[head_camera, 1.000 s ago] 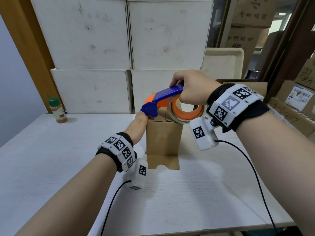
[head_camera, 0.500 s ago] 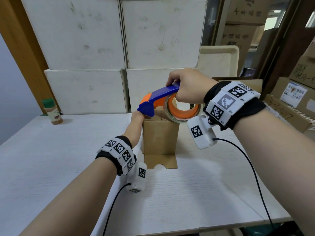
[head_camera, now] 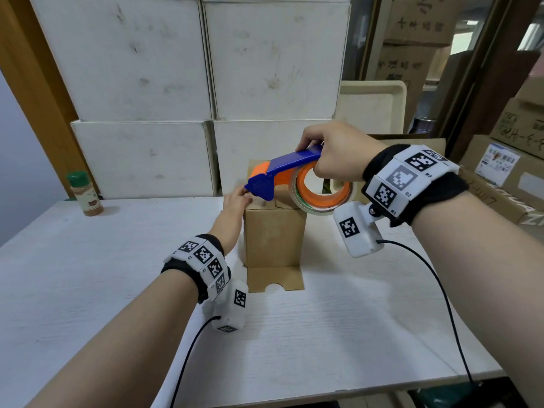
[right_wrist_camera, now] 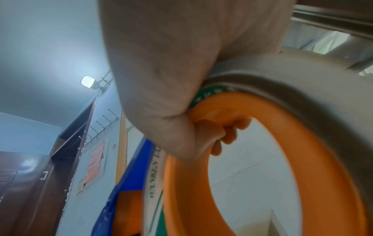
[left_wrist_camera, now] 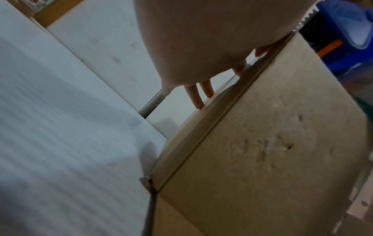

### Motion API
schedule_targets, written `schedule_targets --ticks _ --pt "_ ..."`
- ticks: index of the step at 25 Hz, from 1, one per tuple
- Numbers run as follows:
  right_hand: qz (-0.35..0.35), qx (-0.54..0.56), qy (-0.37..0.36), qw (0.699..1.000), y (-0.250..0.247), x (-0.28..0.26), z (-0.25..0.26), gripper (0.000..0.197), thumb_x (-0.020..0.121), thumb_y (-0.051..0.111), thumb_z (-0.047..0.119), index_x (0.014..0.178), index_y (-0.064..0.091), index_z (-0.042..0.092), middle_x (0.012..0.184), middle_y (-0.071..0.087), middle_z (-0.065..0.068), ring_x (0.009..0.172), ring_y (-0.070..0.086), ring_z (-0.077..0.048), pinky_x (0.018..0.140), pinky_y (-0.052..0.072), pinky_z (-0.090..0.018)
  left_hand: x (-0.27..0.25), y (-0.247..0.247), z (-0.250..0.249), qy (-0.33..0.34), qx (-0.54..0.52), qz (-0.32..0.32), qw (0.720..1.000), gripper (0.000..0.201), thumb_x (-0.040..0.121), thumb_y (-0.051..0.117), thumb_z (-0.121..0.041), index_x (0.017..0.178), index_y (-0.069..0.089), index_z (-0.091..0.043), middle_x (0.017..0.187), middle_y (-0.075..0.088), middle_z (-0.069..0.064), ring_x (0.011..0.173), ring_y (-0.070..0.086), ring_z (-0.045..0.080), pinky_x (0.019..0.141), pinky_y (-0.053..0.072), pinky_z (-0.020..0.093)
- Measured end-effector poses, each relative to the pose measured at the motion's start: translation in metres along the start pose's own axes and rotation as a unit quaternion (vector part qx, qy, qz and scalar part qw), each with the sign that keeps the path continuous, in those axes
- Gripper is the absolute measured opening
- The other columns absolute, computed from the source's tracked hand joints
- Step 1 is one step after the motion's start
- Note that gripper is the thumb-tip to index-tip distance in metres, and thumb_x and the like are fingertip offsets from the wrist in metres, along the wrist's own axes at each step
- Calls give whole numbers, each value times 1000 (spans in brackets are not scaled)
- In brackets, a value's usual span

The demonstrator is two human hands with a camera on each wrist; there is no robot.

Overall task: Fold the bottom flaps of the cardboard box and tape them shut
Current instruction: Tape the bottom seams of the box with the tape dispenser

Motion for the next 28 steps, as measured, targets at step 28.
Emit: schedule_targets --ticks 28 --pt "-12 16 17 1000 10 7 4 36 78 52 -2 105 61 21 96 59 0 85 56 -19 67 45 -26 39 -19 8 15 48 42 998 27 93 35 -5 104 54 -22 115 51 5 107 43 16 83 34 20"
Point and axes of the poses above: each hand's wrist, its own x-axis towards the middle knuckle, its own y-axis out of the palm, z = x × y, the point moved 7 cm from there along x, towards the middle knuckle
